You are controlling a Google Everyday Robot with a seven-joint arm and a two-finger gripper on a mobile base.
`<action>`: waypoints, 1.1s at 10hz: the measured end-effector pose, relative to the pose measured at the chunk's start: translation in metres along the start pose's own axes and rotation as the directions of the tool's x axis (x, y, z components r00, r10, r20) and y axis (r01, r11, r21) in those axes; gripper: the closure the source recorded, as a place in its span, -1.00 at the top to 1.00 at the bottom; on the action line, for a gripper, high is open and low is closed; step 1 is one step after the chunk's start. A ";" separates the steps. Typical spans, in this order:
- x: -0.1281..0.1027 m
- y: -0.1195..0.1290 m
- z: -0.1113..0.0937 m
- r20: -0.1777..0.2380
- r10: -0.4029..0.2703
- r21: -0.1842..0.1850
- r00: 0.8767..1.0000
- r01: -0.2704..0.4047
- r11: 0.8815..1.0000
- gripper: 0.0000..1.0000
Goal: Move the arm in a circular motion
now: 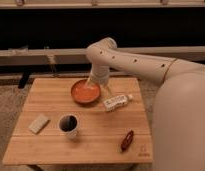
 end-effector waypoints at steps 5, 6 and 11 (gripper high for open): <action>-0.007 0.001 0.000 0.000 -0.006 -0.011 1.000 0.006 1.000 0.60; -0.014 -0.007 -0.001 0.003 -0.010 -0.008 1.000 0.010 1.000 0.60; -0.021 -0.010 -0.001 0.004 -0.022 -0.010 1.000 0.022 1.000 0.60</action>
